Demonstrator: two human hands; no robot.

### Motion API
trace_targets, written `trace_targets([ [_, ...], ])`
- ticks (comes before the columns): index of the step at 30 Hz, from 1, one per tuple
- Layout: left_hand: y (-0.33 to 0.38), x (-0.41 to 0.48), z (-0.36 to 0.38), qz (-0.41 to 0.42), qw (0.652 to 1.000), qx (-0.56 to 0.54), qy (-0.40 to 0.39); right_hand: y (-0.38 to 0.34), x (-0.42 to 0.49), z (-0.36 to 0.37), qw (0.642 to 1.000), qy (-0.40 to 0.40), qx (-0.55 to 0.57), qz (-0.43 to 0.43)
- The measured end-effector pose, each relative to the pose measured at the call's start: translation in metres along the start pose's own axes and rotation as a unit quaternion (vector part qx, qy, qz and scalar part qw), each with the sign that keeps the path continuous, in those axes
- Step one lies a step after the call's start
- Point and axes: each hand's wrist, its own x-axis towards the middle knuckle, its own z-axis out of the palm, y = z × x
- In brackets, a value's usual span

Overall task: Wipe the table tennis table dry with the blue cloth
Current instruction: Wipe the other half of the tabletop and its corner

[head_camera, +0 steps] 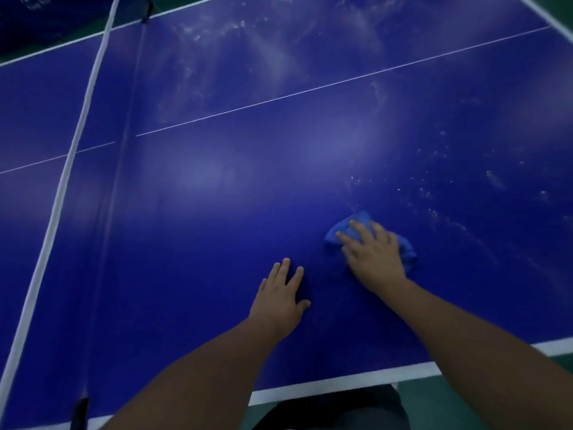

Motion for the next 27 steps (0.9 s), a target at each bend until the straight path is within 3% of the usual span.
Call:
trace_targets([
  [3, 0.002, -0.002, -0.001, -0.002, 1.0, -0.007, 0.007, -0.006, 0.014, -0.005, 0.993, -0.001, 0.033, 0.111],
  [5, 0.002, -0.004, -0.002, 0.001, 0.999, 0.0, 0.039, -0.038, 0.001, 0.003, 0.997, 0.038, 0.02, 0.067],
  [8, 0.0, -0.004, -0.002, -0.002, 0.994, -0.023, 0.11, -0.077, -0.022, 0.023, 1.0, 0.007, 0.009, -0.028],
  [14, -0.013, 0.008, 0.007, 0.008, 0.981, -0.11, 0.161, -0.054, 0.002, 0.016, 0.99, 0.014, -0.005, -0.14],
  [16, -0.014, 0.017, -0.003, -0.004, 0.975, -0.134, 0.179, -0.014, 0.043, 0.005, 0.994, 0.032, -0.021, -0.103],
  [19, -0.019, 0.032, -0.021, -0.009, 0.979, -0.1, 0.177, 0.048, 0.092, -0.022, 0.996, 0.071, -0.003, 0.055],
  [21, -0.025, 0.045, -0.031, -0.013, 0.98, -0.07, 0.186, 0.05, 0.09, -0.028, 0.993, 0.082, 0.009, 0.087],
  [24, -0.028, 0.074, -0.04, -0.054, 0.972, -0.057, 0.22, 0.003, 0.06, -0.007, 0.993, 0.114, 0.008, 0.025],
  [27, -0.027, 0.096, -0.049, -0.076, 0.97, -0.049, 0.227, -0.032, 0.033, 0.019, 0.985, 0.121, 0.019, -0.12],
])
